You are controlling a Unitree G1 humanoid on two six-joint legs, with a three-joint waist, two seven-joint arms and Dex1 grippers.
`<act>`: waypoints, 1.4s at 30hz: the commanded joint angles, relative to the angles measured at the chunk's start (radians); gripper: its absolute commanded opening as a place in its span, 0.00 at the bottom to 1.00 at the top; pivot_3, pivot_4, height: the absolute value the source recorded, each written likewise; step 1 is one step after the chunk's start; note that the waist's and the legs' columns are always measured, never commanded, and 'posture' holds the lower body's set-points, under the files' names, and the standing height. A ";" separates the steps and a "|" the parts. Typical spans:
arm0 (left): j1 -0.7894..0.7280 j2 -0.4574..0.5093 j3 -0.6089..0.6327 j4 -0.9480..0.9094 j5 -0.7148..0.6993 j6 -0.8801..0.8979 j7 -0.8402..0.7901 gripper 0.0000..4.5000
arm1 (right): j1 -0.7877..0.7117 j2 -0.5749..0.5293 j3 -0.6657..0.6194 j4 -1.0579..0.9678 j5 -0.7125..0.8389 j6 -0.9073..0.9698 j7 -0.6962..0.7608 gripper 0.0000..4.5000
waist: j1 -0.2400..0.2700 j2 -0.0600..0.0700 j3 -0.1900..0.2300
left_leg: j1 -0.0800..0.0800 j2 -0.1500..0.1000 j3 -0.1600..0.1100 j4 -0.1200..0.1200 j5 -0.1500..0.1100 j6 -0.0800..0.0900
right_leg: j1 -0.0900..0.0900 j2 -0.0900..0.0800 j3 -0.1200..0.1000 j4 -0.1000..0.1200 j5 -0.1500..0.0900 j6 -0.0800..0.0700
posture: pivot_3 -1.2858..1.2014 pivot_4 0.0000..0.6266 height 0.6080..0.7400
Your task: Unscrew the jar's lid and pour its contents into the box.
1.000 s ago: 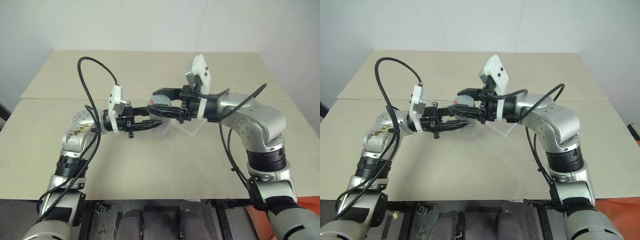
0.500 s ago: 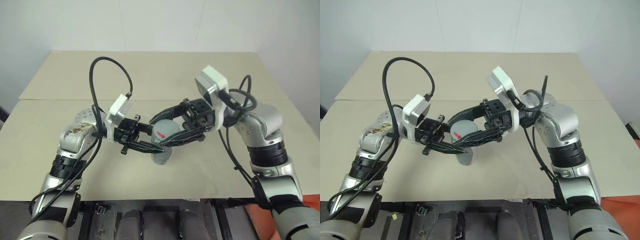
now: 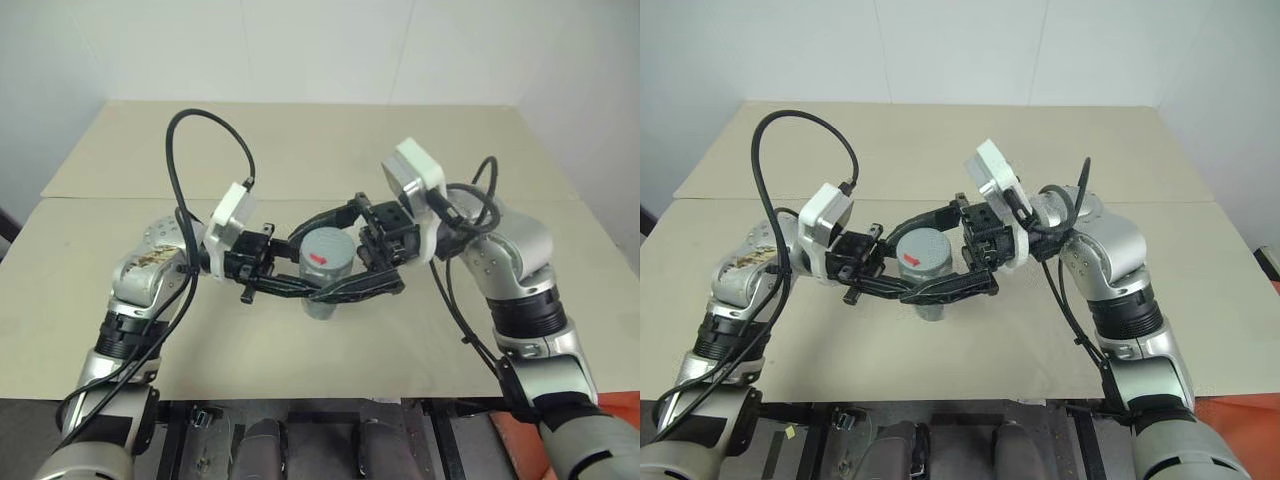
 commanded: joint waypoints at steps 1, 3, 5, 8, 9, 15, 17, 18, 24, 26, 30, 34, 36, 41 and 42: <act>0.047 0.024 0.068 -0.034 -0.002 -0.023 0.068 0.41 | 0.041 -0.014 -0.075 -0.086 -0.025 -0.017 -0.141 0.99 | 0.000 0.000 0.000 | 0.000 0.000 0.000 0.000 0.000 0.000 | 0.000 0.000 0.000 0.000 0.000 0.000 | 0.52 0.24 1.00; 0.077 0.026 0.096 -0.045 0.006 -0.031 0.123 0.41 | 0.077 -0.008 -0.105 -0.128 -0.052 -0.011 -0.257 0.99 | 0.000 0.000 0.000 | 0.000 0.000 -0.001 0.000 0.000 0.000 | -0.001 0.000 0.000 0.000 0.000 0.000 | 0.52 0.24 1.00; 0.098 0.025 0.116 -0.055 0.013 -0.040 0.171 0.41 | 0.101 -0.002 -0.131 -0.156 -0.055 0.003 -0.338 0.99 | 0.000 0.000 0.000 | 0.000 0.000 -0.001 0.000 0.000 0.000 | -0.001 0.000 0.000 0.000 0.000 0.000 | 0.52 0.24 1.00; 0.120 0.014 0.125 -0.056 0.051 -0.066 0.263 0.41 | 0.133 -0.014 -0.173 -0.211 -0.043 0.026 -0.429 0.99 | 0.001 0.000 0.000 | 0.000 0.000 -0.001 0.000 0.000 0.000 | -0.001 0.000 0.000 0.001 0.000 0.000 | 0.52 0.24 1.00; 0.126 0.008 0.127 -0.057 0.059 -0.074 0.289 0.41 | 0.141 -0.017 -0.187 -0.230 -0.032 0.037 -0.455 0.99 | 0.002 0.000 0.000 | 0.000 0.000 -0.001 0.000 0.000 0.000 | 0.000 0.000 0.000 0.000 0.000 0.000 | 0.52 0.24 1.00; 0.115 -0.056 0.107 -0.060 0.127 -0.082 0.475 0.41 | 0.123 0.037 -0.197 -0.314 -0.027 0.125 -0.681 0.99 | 0.001 0.000 0.000 | 0.000 0.000 -0.001 0.000 0.000 0.000 | 0.000 -0.001 0.000 0.000 0.000 0.000 | 0.52 0.24 1.00; 0.104 -0.070 0.095 -0.056 0.153 -0.078 0.521 0.41 | 0.094 0.079 -0.194 -0.326 -0.030 0.172 -0.782 0.99 | -0.002 0.000 0.000 | 0.000 0.000 -0.001 0.000 0.000 0.000 | 0.000 0.000 0.000 0.001 0.000 0.000 | 0.52 0.24 1.00; 0.094 -0.079 0.088 -0.051 0.165 -0.074 0.546 0.41 | 0.078 0.095 -0.195 -0.329 -0.016 0.208 -0.818 0.99 | -0.004 0.000 0.000 | 0.000 0.000 -0.001 0.000 0.000 0.000 | 0.000 0.000 0.001 0.001 0.000 0.000 | 0.52 0.24 1.00; 0.054 -0.101 0.068 -0.031 0.183 -0.083 0.580 0.41 | 0.060 0.087 -0.144 -0.356 -0.011 0.287 -0.851 0.99 | 0.000 0.000 0.000 | -0.001 0.000 0.000 -0.001 0.000 -0.001 | -0.002 -0.001 0.001 0.000 0.000 0.000 | 0.52 0.24 1.00; 0.044 -0.104 0.064 -0.024 0.186 -0.088 0.578 0.41 | 0.051 0.080 -0.113 -0.345 -0.037 0.288 -0.855 0.99 | 0.000 0.000 0.000 | -0.001 -0.001 0.000 -0.001 0.000 -0.001 | -0.001 -0.001 0.001 0.000 0.000 0.000 | 0.52 0.24 1.00; 0.031 -0.105 0.056 -0.015 0.183 -0.097 0.558 0.41 | 0.019 0.115 -0.083 -0.291 -0.100 0.270 -0.916 0.99 | -0.002 0.000 0.000 | -0.001 0.000 0.000 -0.001 0.000 -0.001 | -0.001 0.000 0.001 0.001 0.000 0.000 | 0.52 0.24 1.00; 0.031 -0.104 0.053 -0.015 0.184 -0.100 0.548 0.41 | 0.006 0.131 -0.076 -0.272 -0.131 0.266 -0.940 0.99 | -0.002 0.000 0.000 | -0.001 0.000 0.000 -0.001 0.000 -0.001 | -0.002 0.000 0.001 0.000 0.000 0.000 | 0.52 0.24 1.00; 0.036 -0.100 0.054 -0.019 0.182 -0.100 0.541 0.41 | 0.004 0.135 -0.074 -0.268 -0.139 0.264 -0.942 0.99 | -0.002 0.000 0.000 | -0.002 0.000 0.000 -0.001 0.000 -0.001 | -0.003 -0.001 0.001 0.000 0.000 0.000 | 0.52 0.24 1.00; 0.042 -0.094 0.060 -0.025 0.177 -0.095 0.534 0.41 | 0.006 0.135 -0.059 -0.255 -0.161 0.263 -0.938 0.99 | -0.002 0.000 0.000 | -0.006 0.000 0.000 -0.001 0.001 -0.001 | -0.008 -0.001 0.001 0.002 0.000 0.000 | 0.52 0.24 1.00; 0.042 -0.093 0.063 -0.026 0.174 -0.093 0.533 0.41 | 0.007 0.134 -0.053 -0.252 -0.168 0.262 -0.938 0.99 | -0.002 0.000 0.000 | -0.006 0.000 0.000 -0.001 0.001 -0.001 | -0.008 -0.001 0.001 0.002 0.000 0.000 | 0.52 0.24 1.00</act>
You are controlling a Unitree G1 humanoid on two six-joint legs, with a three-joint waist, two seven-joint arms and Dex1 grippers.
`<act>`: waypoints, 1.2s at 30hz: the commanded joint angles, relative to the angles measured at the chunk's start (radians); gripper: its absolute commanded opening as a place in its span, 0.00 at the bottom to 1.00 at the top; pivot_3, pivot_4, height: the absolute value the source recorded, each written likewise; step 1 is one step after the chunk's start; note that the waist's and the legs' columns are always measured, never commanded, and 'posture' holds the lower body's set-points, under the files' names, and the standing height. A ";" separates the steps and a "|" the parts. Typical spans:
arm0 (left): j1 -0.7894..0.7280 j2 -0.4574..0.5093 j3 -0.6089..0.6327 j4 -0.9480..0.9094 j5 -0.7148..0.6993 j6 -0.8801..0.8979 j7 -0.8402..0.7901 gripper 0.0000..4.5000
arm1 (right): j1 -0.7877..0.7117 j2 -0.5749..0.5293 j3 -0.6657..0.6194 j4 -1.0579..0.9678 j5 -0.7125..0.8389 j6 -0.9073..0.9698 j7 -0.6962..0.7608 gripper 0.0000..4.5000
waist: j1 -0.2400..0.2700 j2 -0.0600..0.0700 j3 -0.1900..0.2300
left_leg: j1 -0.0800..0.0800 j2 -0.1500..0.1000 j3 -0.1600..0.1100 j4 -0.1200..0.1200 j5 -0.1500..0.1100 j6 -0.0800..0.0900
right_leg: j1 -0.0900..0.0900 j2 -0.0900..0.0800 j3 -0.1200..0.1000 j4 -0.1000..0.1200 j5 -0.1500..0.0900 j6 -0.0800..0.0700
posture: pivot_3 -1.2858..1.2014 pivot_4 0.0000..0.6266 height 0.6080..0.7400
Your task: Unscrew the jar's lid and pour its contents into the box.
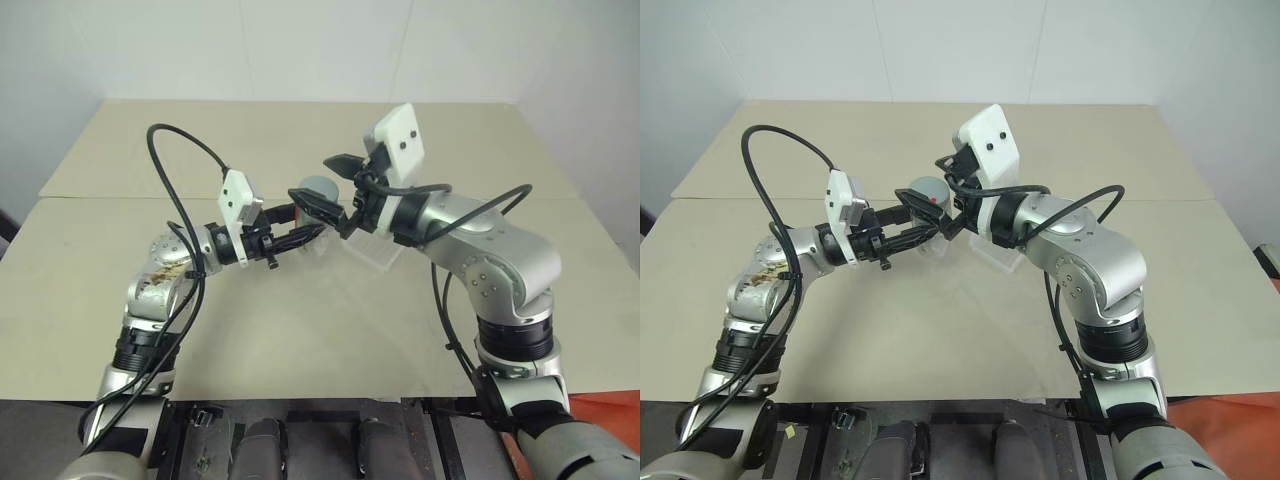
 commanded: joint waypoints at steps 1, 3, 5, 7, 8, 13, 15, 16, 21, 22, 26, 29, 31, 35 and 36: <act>-0.012 0.009 0.016 -0.028 -0.017 -0.010 -0.007 0.41 | -0.023 0.004 0.002 -0.009 -0.022 -0.021 -0.002 0.99 | 0.000 0.000 0.000 | 0.000 0.000 0.000 0.000 0.000 0.000 | 0.000 0.000 0.000 0.000 0.000 0.000 | 0.52 0.24 1.00; -0.011 0.011 0.018 -0.029 -0.020 -0.011 -0.009 0.41 | -0.019 0.001 0.005 -0.004 -0.029 -0.024 0.003 0.99 | 0.000 0.000 0.000 | -0.001 0.000 0.000 0.000 0.000 0.000 | 0.000 0.000 0.000 0.000 0.000 0.000 | 0.52 0.24 1.00; -0.010 0.013 0.023 -0.031 -0.021 -0.010 -0.004 0.41 | -0.014 -0.004 0.008 -0.002 -0.035 -0.021 0.008 0.99 | 0.000 0.000 0.000 | -0.001 0.000 0.000 0.000 0.000 0.000 | 0.000 0.000 0.000 0.000 0.000 0.000 | 0.52 0.24 1.00; -0.007 0.020 0.030 -0.035 -0.026 -0.009 -0.008 0.41 | -0.008 -0.008 0.008 -0.005 -0.039 -0.017 0.010 0.99 | 0.000 0.000 0.000 | -0.001 0.000 0.000 0.000 0.000 0.000 | -0.001 0.000 0.000 0.000 0.000 0.000 | 0.52 0.24 1.00; -0.006 0.023 0.033 -0.036 -0.029 -0.008 -0.011 0.41 | -0.006 -0.011 0.006 -0.006 -0.040 -0.016 0.012 0.99 | 0.000 0.000 0.000 | -0.001 0.000 0.000 0.000 0.000 0.000 | -0.001 0.000 0.000 0.000 0.000 0.000 | 0.52 0.24 1.00; 0.002 0.041 0.043 -0.043 -0.044 -0.010 -0.020 0.41 | 0.003 -0.032 -0.007 -0.010 -0.045 -0.014 0.028 0.99 | 0.000 0.000 0.000 | -0.001 0.000 0.000 0.000 0.000 0.000 | -0.001 0.000 0.000 0.000 0.000 0.000 | 0.52 0.24 1.00; 0.005 0.048 0.045 -0.045 -0.048 -0.011 -0.023 0.41 | 0.006 -0.041 -0.014 -0.009 -0.045 -0.015 0.034 0.99 | 0.000 0.000 0.000 | -0.001 0.000 0.000 0.000 0.000 0.000 | -0.001 0.000 0.000 0.000 0.000 0.000 | 0.52 0.24 1.00; 0.007 0.052 0.048 -0.047 -0.052 -0.010 -0.024 0.41 | 0.008 -0.048 -0.016 -0.009 -0.047 -0.017 0.038 0.99 | 0.000 0.000 0.000 | -0.001 0.000 0.000 0.000 0.000 0.000 | -0.001 0.000 0.000 0.000 0.000 0.000 | 0.52 0.24 1.00; 0.018 0.063 0.054 -0.058 -0.063 -0.011 -0.023 0.41 | 0.014 -0.070 -0.031 -0.007 -0.051 -0.022 0.057 0.99 | 0.000 0.000 0.000 | -0.001 0.000 0.000 0.000 0.000 0.000 | -0.001 0.000 0.000 0.000 0.000 0.000 | 0.52 0.24 1.00; 0.022 0.063 0.056 -0.063 -0.065 -0.010 -0.019 0.41 | 0.016 -0.076 -0.033 -0.010 -0.050 -0.024 0.062 0.99 | 0.000 0.000 0.000 | -0.001 0.000 0.000 0.000 0.000 0.000 | -0.001 0.000 0.000 0.000 0.000 0.000 | 0.52 0.24 1.00; 0.031 0.067 0.062 -0.076 -0.072 -0.005 -0.015 0.41 | 0.022 -0.085 -0.039 -0.019 -0.047 -0.023 0.070 0.99 | -0.001 0.000 0.000 | -0.001 0.000 0.000 0.000 0.000 0.000 | -0.001 0.000 0.000 0.000 0.000 0.000 | 0.52 0.24 1.00; 0.038 0.070 0.068 -0.083 -0.075 -0.002 -0.015 0.41 | 0.030 -0.093 -0.044 -0.030 -0.038 -0.023 0.076 0.99 | 0.000 0.000 0.000 | -0.001 0.000 0.000 0.000 0.000 0.000 | -0.001 0.000 0.000 0.000 0.000 0.000 | 0.52 0.24 1.00; 0.039 0.072 0.070 -0.085 -0.077 0.000 -0.014 0.41 | 0.032 -0.096 -0.044 -0.033 -0.034 -0.023 0.076 0.99 | 0.000 0.000 0.000 | -0.001 0.000 0.000 0.000 0.000 0.000 | -0.001 0.000 0.000 0.000 0.000 0.000 | 0.52 0.24 1.00; 0.053 0.078 0.077 -0.100 -0.088 0.004 -0.015 0.41 | 0.041 -0.106 -0.052 -0.037 -0.027 -0.025 0.077 0.99 | 0.000 0.000 0.000 | -0.001 0.000 0.000 0.000 0.000 0.000 | -0.001 0.000 0.000 0.000 0.000 0.000 | 0.52 0.24 1.00; 0.056 0.079 0.079 -0.103 -0.091 0.005 -0.016 0.41 | 0.042 -0.108 -0.054 -0.037 -0.027 -0.025 0.077 0.99 | 0.000 0.000 0.000 | -0.001 0.000 0.000 0.000 0.000 0.000 | -0.001 0.000 0.000 0.000 0.000 0.000 | 0.52 0.24 1.00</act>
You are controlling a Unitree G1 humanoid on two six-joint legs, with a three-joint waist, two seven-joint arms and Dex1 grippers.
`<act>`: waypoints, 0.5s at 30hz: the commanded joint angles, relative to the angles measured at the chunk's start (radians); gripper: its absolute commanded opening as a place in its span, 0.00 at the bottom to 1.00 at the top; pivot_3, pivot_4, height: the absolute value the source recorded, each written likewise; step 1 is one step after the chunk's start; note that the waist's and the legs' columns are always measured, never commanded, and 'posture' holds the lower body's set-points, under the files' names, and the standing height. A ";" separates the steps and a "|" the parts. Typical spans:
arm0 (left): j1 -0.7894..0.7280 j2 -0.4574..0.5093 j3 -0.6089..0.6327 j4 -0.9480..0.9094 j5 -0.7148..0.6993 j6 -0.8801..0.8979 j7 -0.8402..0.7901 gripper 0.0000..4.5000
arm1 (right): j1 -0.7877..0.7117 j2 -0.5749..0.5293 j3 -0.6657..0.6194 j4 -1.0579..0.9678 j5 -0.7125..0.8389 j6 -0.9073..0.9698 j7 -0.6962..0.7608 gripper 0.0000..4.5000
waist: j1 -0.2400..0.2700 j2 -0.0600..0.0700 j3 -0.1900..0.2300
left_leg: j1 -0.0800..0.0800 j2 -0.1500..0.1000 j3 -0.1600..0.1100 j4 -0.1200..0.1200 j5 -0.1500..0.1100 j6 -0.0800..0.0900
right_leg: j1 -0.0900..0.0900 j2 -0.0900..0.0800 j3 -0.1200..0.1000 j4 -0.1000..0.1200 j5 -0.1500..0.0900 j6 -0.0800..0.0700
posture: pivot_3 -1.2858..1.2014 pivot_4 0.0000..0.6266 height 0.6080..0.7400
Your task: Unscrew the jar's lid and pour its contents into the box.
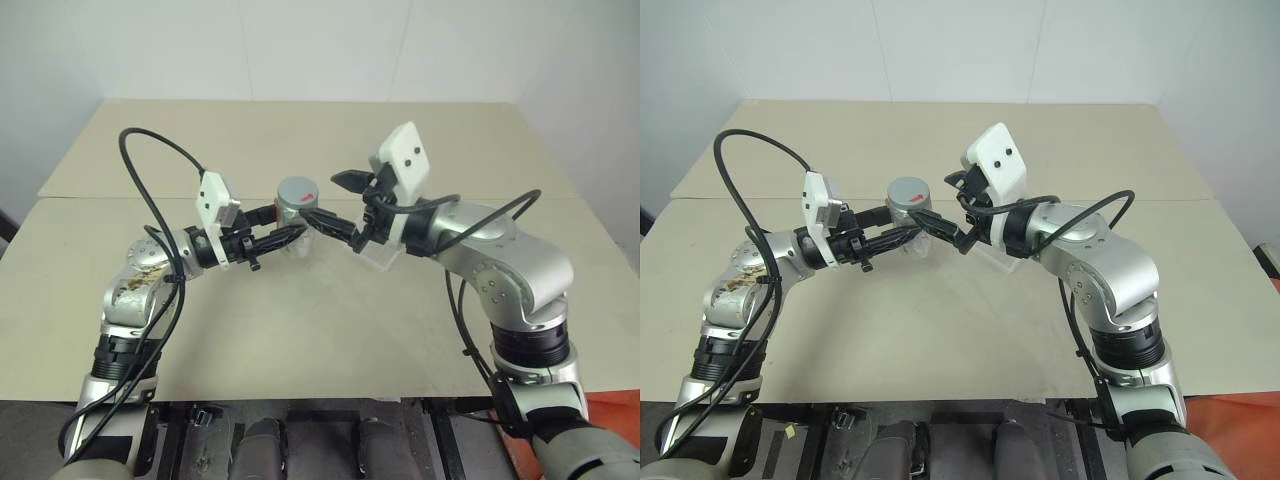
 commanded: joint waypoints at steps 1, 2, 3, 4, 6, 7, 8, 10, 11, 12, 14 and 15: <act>0.004 0.012 0.023 -0.072 -0.035 -0.006 -0.015 0.41 | -0.004 -0.018 -0.059 -0.016 -0.008 -0.021 -0.012 0.99 | 0.000 0.000 0.000 | 0.000 0.000 0.000 0.000 0.000 0.000 | 0.000 0.000 0.000 0.000 0.000 0.000 | 0.52 0.24 1.00; 0.007 0.013 0.024 -0.077 -0.037 -0.005 -0.014 0.41 | -0.003 -0.019 -0.060 -0.017 -0.007 -0.020 -0.013 0.99 | 0.000 0.000 0.000 | 0.000 0.000 0.000 0.000 0.000 0.000 | 0.000 0.000 0.000 0.000 0.000 0.000 | 0.52 0.24 1.00; 0.010 0.014 0.025 -0.081 -0.040 -0.003 -0.014 0.41 | -0.003 -0.021 -0.062 -0.017 -0.007 -0.020 -0.012 0.99 | 0.000 0.000 0.000 | 0.000 0.000 0.000 0.000 0.000 0.000 | 0.000 0.000 0.000 0.000 0.000 0.000 | 0.52 0.24 1.00; 0.013 0.016 0.026 -0.085 -0.043 -0.002 -0.015 0.41 | -0.004 -0.021 -0.065 -0.016 -0.007 -0.020 -0.013 0.99 | 0.000 0.000 0.000 | 0.000 0.000 0.000 0.000 0.000 0.000 | 0.000 0.000 0.000 0.000 0.000 0.000 | 0.52 0.24 1.00; 0.019 0.018 0.026 -0.092 -0.048 0.000 -0.017 0.41 | -0.006 -0.021 -0.068 -0.012 -0.009 -0.020 -0.011 0.99 | 0.000 0.000 0.000 | 0.000 0.000 0.000 0.000 0.000 0.000 | 0.000 0.000 0.000 0.000 0.000 0.000 | 0.52 0.24 1.00; 0.022 0.019 0.026 -0.096 -0.049 0.001 -0.017 0.41 | -0.006 -0.021 -0.069 -0.013 -0.009 -0.019 -0.011 0.99 | 0.000 0.000 0.000 | 0.000 0.000 0.000 0.000 0.000 0.000 | 0.000 0.000 0.000 0.000 0.000 0.000 | 0.52 0.24 1.00; 0.025 0.020 0.026 -0.100 -0.052 0.003 -0.017 0.41 | -0.007 -0.019 -0.071 -0.014 -0.009 -0.019 -0.011 0.99 | -0.001 0.000 0.000 | 0.000 0.000 0.000 0.000 0.000 0.000 | 0.000 0.000 0.000 0.000 0.000 0.000 | 0.52 0.24 1.00; 0.032 0.024 0.024 -0.110 -0.057 0.008 -0.023 0.41 | -0.010 -0.017 -0.072 -0.013 -0.008 -0.019 -0.011 0.99 | -0.001 0.000 0.000 | 0.000 0.000 0.000 0.000 0.000 0.000 | 0.000 0.000 0.000 0.000 0.000 0.000 | 0.52 0.24 1.00; 0.035 0.026 0.024 -0.114 -0.060 0.010 -0.025 0.41 | -0.011 -0.016 -0.073 -0.012 -0.007 -0.019 -0.012 0.99 | 0.000 0.000 0.000 | 0.000 0.000 0.000 0.000 0.000 0.000 | 0.000 0.000 0.000 0.000 0.000 0.000 | 0.52 0.24 1.00; 0.037 0.026 0.025 -0.115 -0.058 0.010 -0.020 0.41 | -0.012 -0.018 -0.071 -0.012 -0.007 -0.018 -0.010 0.99 | 0.000 0.000 0.000 | 0.000 0.000 0.000 0.000 0.000 0.000 | 0.000 0.000 0.000 0.000 0.000 0.000 | 0.52 0.24 1.00; 0.032 0.024 0.027 -0.100 -0.047 0.005 -0.005 0.41 | -0.009 -0.029 -0.068 -0.015 -0.005 -0.017 0.002 0.99 | 0.000 0.000 0.000 | 0.000 0.000 0.000 0.000 0.000 0.000 | 0.000 0.000 0.000 0.000 0.000 0.000 | 0.52 0.24 1.00; 0.026 0.024 0.031 -0.089 -0.042 0.001 0.001 0.41 | -0.004 -0.044 -0.071 -0.023 0.008 -0.013 0.024 0.99 | 0.000 0.000 0.000 | 0.000 0.000 0.000 0.000 0.000 0.000 | 0.000 0.000 0.000 0.000 0.000 0.000 | 0.52 0.24 1.00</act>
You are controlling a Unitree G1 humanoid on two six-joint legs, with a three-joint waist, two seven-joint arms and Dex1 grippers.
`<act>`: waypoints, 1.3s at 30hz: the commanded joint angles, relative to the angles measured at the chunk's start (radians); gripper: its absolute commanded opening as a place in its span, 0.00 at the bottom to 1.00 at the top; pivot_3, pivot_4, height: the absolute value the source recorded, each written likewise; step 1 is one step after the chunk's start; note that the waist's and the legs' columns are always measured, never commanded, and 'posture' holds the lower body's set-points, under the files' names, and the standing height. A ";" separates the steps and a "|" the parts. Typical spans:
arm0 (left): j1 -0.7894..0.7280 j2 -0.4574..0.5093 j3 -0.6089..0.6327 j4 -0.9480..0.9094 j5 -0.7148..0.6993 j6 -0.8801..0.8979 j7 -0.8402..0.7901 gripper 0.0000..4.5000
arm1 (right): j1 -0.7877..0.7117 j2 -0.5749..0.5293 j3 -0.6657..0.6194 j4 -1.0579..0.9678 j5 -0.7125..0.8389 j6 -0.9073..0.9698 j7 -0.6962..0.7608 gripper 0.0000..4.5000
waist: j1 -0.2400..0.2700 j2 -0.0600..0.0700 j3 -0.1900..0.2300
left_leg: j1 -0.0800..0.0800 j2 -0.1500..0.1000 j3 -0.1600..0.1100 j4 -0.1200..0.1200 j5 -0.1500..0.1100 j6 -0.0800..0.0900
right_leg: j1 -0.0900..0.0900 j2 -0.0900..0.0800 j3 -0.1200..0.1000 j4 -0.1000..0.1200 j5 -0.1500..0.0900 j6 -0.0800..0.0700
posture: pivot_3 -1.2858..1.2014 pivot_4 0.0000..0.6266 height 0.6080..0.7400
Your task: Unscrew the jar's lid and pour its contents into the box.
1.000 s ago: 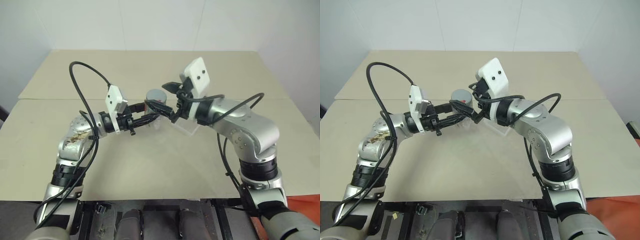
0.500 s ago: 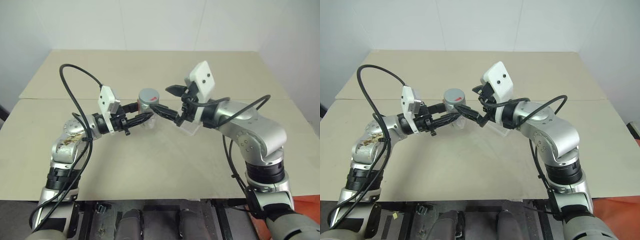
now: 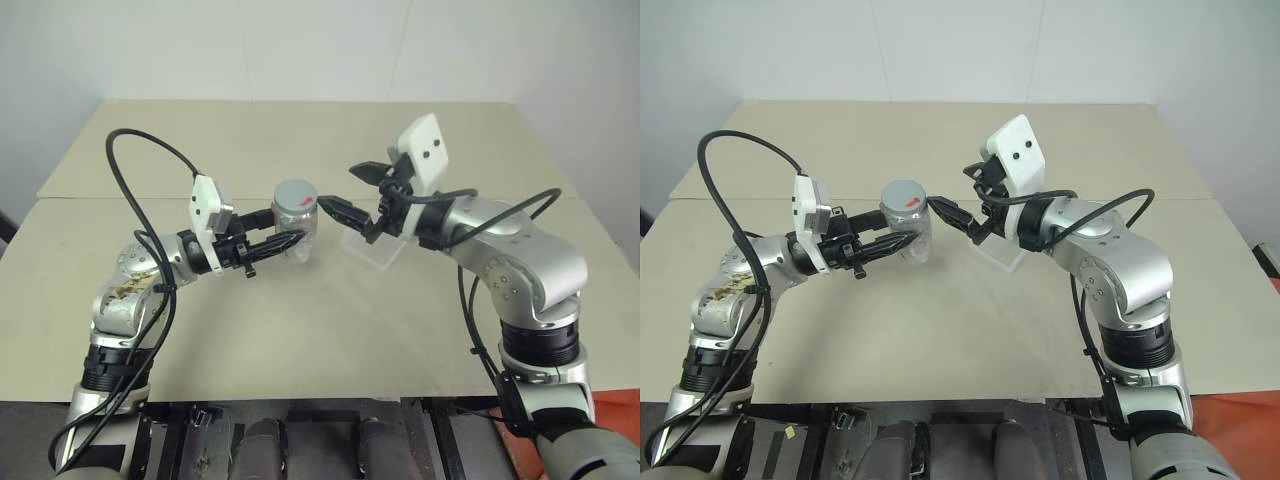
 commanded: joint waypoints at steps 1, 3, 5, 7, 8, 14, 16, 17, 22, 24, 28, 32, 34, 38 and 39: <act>-0.022 0.005 0.022 -0.004 0.001 -0.010 0.022 0.41 | 0.002 -0.045 -0.028 -0.047 0.027 -0.016 0.057 0.99 | 0.000 0.000 0.000 | 0.000 0.000 0.000 0.000 0.000 0.000 | 0.000 0.000 0.000 0.000 0.000 0.000 | 0.52 0.24 1.00; -0.035 0.005 0.022 0.021 0.006 -0.017 0.022 0.41 | 0.020 -0.074 -0.033 -0.072 0.053 -0.027 0.109 0.99 | 0.003 0.000 0.000 | 0.000 0.000 0.000 0.000 0.000 0.000 | 0.000 0.000 0.000 0.000 0.000 0.000 | 0.52 0.24 1.00; -0.045 0.003 0.015 0.041 0.011 -0.025 0.018 0.41 | 0.032 -0.083 -0.042 -0.087 0.084 -0.038 0.146 0.99 | 0.002 0.000 0.000 | 0.000 0.000 0.000 0.000 0.000 0.000 | 0.000 0.000 0.000 -0.001 0.000 0.000 | 0.52 0.24 1.00; -0.054 -0.005 0.006 0.054 0.013 -0.031 0.014 0.41 | 0.034 -0.079 -0.048 -0.097 0.108 -0.043 0.166 0.99 | 0.002 0.000 0.000 | 0.000 0.000 0.000 0.000 0.000 0.000 | 0.000 0.000 0.000 0.000 0.000 0.000 | 0.52 0.24 1.00; -0.059 -0.010 0.001 0.059 0.013 -0.034 0.012 0.41 | 0.033 -0.075 -0.048 -0.101 0.116 -0.044 0.168 0.99 | 0.001 0.000 0.000 | 0.000 0.000 0.000 0.000 0.000 0.000 | 0.000 0.000 0.000 0.000 0.000 0.000 | 0.52 0.24 1.00; -0.087 -0.053 -0.030 0.076 0.026 -0.046 0.006 0.41 | -0.013 -0.018 -0.018 -0.080 0.109 -0.048 0.137 0.99 | 0.000 0.000 0.000 | 0.000 0.000 0.000 0.000 0.000 0.000 | 0.000 0.000 0.000 0.000 0.000 0.000 | 0.52 0.24 1.00; -0.090 -0.058 -0.036 0.080 0.030 -0.051 0.004 0.41 | -0.028 -0.003 -0.013 -0.065 0.096 -0.054 0.128 0.99 | 0.000 0.000 0.000 | 0.000 0.000 0.000 0.000 0.000 0.000 | 0.000 0.000 0.000 0.000 0.000 0.000 | 0.52 0.24 1.00; -0.091 -0.060 -0.038 0.081 0.030 -0.051 0.004 0.41 | -0.035 0.003 -0.011 -0.058 0.090 -0.058 0.122 0.99 | 0.001 0.000 0.000 | 0.000 0.000 0.000 0.000 0.000 0.000 | 0.000 0.000 0.000 0.000 0.000 0.000 | 0.52 0.24 1.00; -0.093 -0.065 -0.041 0.080 0.031 -0.052 -0.003 0.41 | -0.071 0.036 -0.005 -0.022 0.072 -0.067 0.098 0.99 | 0.001 0.000 0.000 | 0.000 0.000 0.000 0.000 0.000 0.000 | 0.000 0.000 0.000 0.000 0.000 0.000 | 0.52 0.24 1.00; -0.093 -0.065 -0.041 0.078 0.031 -0.051 -0.006 0.41 | -0.080 0.046 0.001 -0.011 0.066 -0.068 0.093 0.99 | 0.000 0.000 0.000 | 0.000 0.000 0.000 0.000 0.000 0.000 | 0.000 0.000 0.000 0.000 0.000 0.000 | 0.52 0.24 1.00; -0.090 -0.065 -0.041 0.073 0.030 -0.048 -0.008 0.41 | -0.089 0.070 0.018 -0.002 0.056 -0.065 0.080 0.99 | 0.001 0.000 0.000 | 0.000 0.000 0.000 0.000 0.000 0.000 | 0.000 0.000 0.000 0.001 0.000 0.000 | 0.52 0.24 1.00; -0.089 -0.064 -0.040 0.071 0.029 -0.047 -0.010 0.41 | -0.101 0.091 0.033 0.015 0.041 -0.061 0.065 0.99 | 0.000 0.000 0.000 | 0.000 0.000 0.000 0.000 0.000 0.000 | 0.000 0.000 0.000 0.001 0.000 0.000 | 0.52 0.24 1.00; -0.087 -0.063 -0.039 0.067 0.028 -0.045 -0.009 0.41 | -0.107 0.097 0.036 0.031 0.031 -0.058 0.052 0.99 | 0.000 0.000 0.000 | 0.000 0.000 0.000 0.000 0.000 0.000 | 0.000 0.000 0.000 0.001 0.000 0.000 | 0.52 0.24 1.00; -0.084 -0.061 -0.037 0.062 0.028 -0.045 -0.009 0.41 | -0.105 0.089 0.029 0.046 0.016 -0.060 0.047 0.99 | 0.001 0.000 0.000 | 0.000 0.000 0.001 0.000 0.000 0.000 | 0.000 0.000 0.000 0.001 0.000 0.000 | 0.52 0.24 1.00; -0.084 -0.060 -0.037 0.061 0.028 -0.044 -0.009 0.41 | -0.103 0.086 0.027 0.047 0.014 -0.059 0.047 0.99 | 0.001 0.000 0.000 | 0.000 0.000 0.001 0.000 0.000 0.000 | 0.000 0.000 0.000 0.001 0.000 0.000 | 0.52 0.24 1.00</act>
